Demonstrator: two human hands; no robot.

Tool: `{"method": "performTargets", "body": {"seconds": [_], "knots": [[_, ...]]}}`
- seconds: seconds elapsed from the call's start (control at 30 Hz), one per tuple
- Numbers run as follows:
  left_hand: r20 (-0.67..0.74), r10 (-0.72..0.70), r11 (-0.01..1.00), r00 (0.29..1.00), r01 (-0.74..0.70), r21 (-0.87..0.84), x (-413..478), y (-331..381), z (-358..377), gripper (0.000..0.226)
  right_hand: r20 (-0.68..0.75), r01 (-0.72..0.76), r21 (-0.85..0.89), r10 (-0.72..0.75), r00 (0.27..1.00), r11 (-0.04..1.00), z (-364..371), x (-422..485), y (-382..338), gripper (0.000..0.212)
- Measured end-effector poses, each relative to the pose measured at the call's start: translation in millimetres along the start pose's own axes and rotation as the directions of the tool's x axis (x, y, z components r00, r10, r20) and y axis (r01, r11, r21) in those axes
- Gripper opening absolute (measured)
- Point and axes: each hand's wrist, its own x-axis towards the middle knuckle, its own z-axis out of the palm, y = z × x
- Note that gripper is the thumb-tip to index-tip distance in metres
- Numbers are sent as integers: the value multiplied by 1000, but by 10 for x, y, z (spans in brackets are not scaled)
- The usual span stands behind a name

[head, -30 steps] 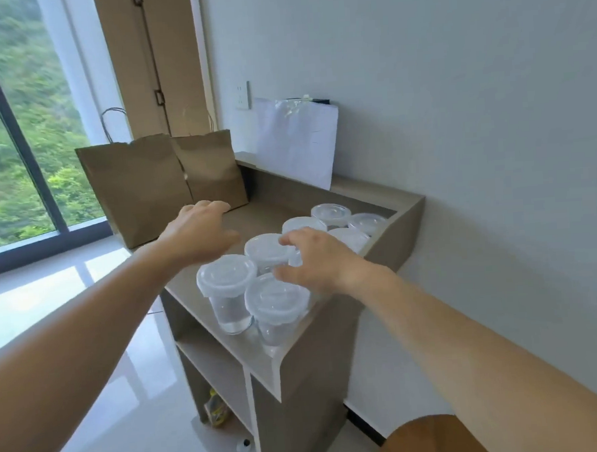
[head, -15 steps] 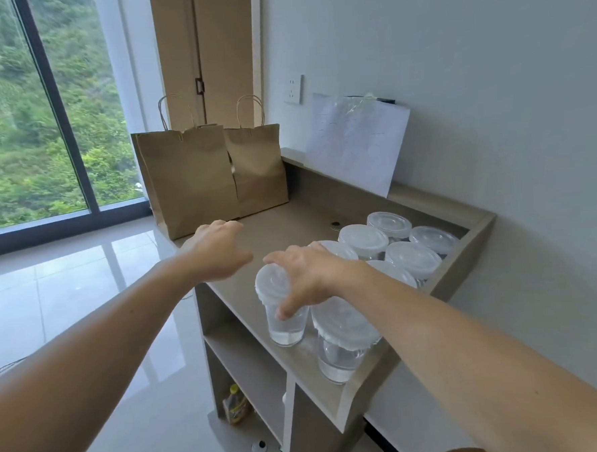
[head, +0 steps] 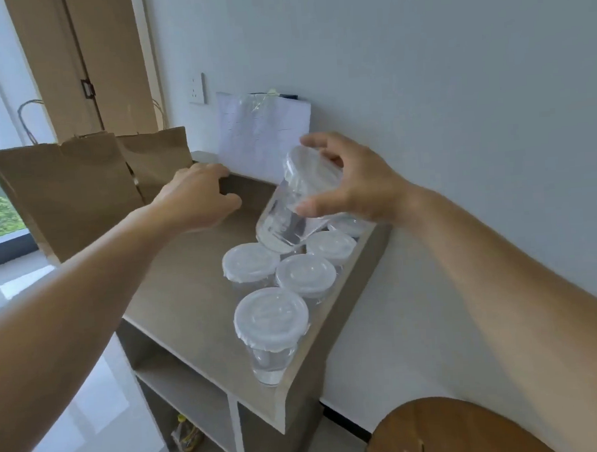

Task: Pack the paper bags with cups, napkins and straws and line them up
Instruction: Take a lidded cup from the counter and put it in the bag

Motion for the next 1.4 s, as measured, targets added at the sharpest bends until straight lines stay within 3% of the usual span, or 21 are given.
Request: {"method": "performTargets", "body": {"seconds": [0.1, 0.27, 0.4, 0.53, 0.63, 0.77, 0.83, 0.9, 0.97, 1.07, 1.17, 1.3, 1.4], "knots": [[36, 147, 989, 988, -147, -29, 80, 624, 169, 62, -115, -103, -53, 96, 989, 993, -507, -435, 249, 97], [131, 378, 926, 917, -377, -30, -76, 1784, 694, 61, -191, -347, -176, 314, 930, 921, -1096, -1393, 850, 98], [342, 449, 882, 825, -471, -21, -522, 2665, 1397, 69, -223, -517, -216, 473, 852, 828, -1302, -2295, 1429, 98], [592, 439, 865, 676, -497, -74, -1136, 3277, 2222, 74, -208, -627, -223, 592, 778, 746, -1348, -3125, 2002, 98], [778, 366, 877, 511, -470, -104, -1632, 3504, 2802, 75, -190, -687, -210, 660, 727, 696, -1315, -3581, 2387, 99], [933, 264, 894, 244, -425, -142, -2274, 3605, 3445, 35, -217, -734, -170, 701, 679, 658, -1244, -3919, 2810, 102], [963, 203, 902, 179, -418, -113, -2585, 3620, 3678, 47, -233, -744, -153, 708, 667, 651, -1160, -3990, 2986, 103], [971, 162, 937, 175, -337, -95, -2865, 3623, 3864, 58, -237, -749, -150, 712, 661, 646, -1044, -4009, 3127, 103], [964, 117, 974, 239, -219, -64, -3055, 3615, 3993, 71, -217, -755, -148, 724, 655, 638, -916, -4008, 3225, 102], [940, 69, 997, 336, -65, -50, -3197, 3596, 4116, 52, -173, -765, -152, 745, 644, 626, -763, -4073, 3287, 102], [943, 30, 997, 330, 64, -54, -3212, 3563, 4194, 42, -139, -757, -189, 746, 651, 626, -672, -4250, 3264, 101], [933, 40, 989, 358, 117, -87, -3167, 3485, 4262, 34, -76, -670, -293, 682, 728, 682, -665, -4480, 3167, 98], [927, 6, 958, 374, 265, -112, -3161, 3435, 4306, 30, 25, -538, -419, 602, 798, 731, -608, -4603, 3085, 95]]}}
